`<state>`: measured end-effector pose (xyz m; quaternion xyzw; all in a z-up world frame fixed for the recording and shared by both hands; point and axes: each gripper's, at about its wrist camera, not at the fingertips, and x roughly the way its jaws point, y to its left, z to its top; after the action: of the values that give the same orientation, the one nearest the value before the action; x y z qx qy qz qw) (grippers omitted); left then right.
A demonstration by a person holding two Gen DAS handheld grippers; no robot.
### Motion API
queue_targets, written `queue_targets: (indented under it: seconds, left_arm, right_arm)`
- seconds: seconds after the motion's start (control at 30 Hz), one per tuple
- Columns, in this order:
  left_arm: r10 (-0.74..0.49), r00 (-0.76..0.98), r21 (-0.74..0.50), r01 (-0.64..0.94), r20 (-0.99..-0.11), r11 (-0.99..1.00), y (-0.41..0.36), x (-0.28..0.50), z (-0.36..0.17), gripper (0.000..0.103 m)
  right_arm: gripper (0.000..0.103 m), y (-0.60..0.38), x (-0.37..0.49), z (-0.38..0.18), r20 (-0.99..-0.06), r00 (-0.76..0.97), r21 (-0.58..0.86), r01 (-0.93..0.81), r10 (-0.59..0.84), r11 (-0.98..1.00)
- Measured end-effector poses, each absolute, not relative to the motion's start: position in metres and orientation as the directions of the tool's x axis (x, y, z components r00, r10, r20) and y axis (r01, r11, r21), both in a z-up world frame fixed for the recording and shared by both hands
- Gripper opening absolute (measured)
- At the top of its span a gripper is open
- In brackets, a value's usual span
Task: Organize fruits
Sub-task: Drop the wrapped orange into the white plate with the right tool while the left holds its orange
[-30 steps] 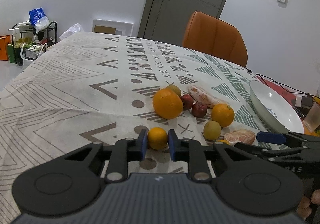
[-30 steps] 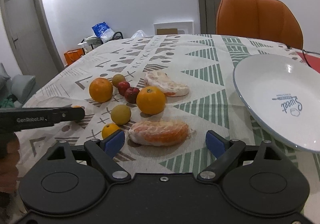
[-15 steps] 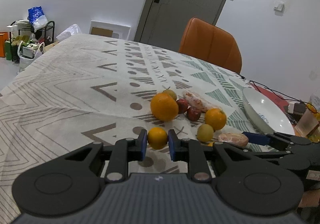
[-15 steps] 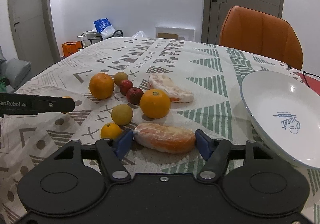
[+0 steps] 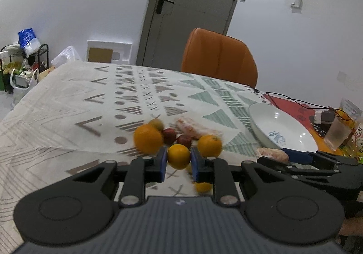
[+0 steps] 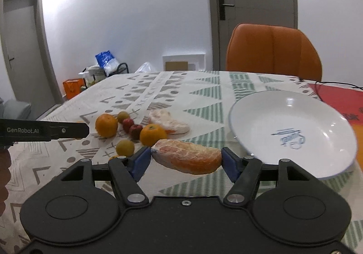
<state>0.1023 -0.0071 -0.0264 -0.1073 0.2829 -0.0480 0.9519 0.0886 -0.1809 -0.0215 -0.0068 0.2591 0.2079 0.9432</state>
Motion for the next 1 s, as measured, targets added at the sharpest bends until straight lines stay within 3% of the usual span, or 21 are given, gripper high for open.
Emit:
queue_targets:
  seconds: [0.57, 1.0]
  left_arm:
    - [-0.199, 0.820, -0.160, 0.133, -0.536, 0.978, -0.075, 0.130, -0.020, 0.021]
    - [-0.214, 0.803, -0.128, 0.171, -0.557, 0.977, -0.113, 0.152, -0.023, 0.021]
  right_arm:
    - [0.065, -0.239, 0.088, -0.013, -0.406, 0.868, 0.114, -0.261, 0.285, 0.958]
    - [0.065, -0.268, 0.102, -0.017, -0.403, 0.877, 0.112, -0.235, 0.260, 0.966]
